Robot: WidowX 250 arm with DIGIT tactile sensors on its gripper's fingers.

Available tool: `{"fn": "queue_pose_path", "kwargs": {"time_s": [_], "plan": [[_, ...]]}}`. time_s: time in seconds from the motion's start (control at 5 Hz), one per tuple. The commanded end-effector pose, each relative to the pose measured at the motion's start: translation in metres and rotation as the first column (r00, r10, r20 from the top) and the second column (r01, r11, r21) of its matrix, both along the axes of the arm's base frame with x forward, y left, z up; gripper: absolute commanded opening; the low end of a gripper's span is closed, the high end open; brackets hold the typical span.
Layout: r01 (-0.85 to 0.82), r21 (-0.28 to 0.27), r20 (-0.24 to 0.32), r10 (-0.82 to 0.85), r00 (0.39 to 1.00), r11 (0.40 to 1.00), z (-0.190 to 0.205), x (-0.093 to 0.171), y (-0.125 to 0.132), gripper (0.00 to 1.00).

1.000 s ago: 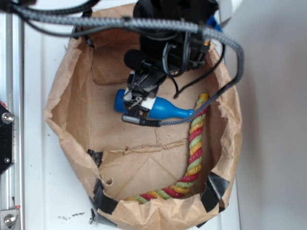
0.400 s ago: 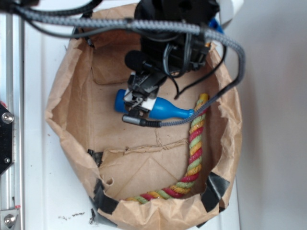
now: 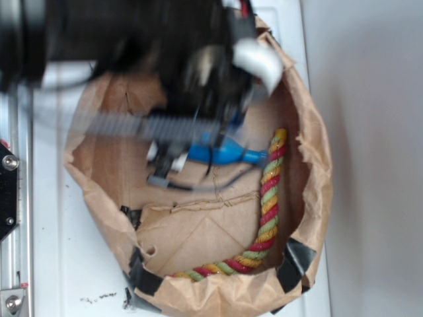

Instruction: Grab the blue bottle.

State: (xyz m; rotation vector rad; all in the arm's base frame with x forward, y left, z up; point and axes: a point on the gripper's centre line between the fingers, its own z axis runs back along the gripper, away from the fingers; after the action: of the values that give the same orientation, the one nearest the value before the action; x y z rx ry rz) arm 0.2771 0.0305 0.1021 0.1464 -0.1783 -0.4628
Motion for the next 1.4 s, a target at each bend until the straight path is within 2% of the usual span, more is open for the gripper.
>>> {"fn": "queue_pose_path", "kwargs": {"time_s": [0.0, 0.2, 0.4, 0.6, 0.8, 1.2], "plan": [[-0.087, 0.083, 0.024, 0.085, 0.996, 0.993, -0.026, 0.04, -0.007, 1.0], [-0.118, 0.084, 0.029, 0.116, 0.993, 0.989, -0.039, 0.058, 0.004, 1.0], [-0.132, 0.058, 0.044, 0.129, 0.991, 0.99, -0.038, 0.059, 0.019, 1.0], [-0.127, 0.012, 0.067, 0.126, 0.99, 0.992, -0.035, 0.049, 0.03, 1.0], [-0.15, -0.054, 0.049, 0.152, 0.987, 0.987, -0.035, 0.038, 0.042, 1.0], [-0.118, -0.17, 0.048, 0.128, 0.991, 0.978, -0.012, 0.018, 0.064, 1.0]]}}
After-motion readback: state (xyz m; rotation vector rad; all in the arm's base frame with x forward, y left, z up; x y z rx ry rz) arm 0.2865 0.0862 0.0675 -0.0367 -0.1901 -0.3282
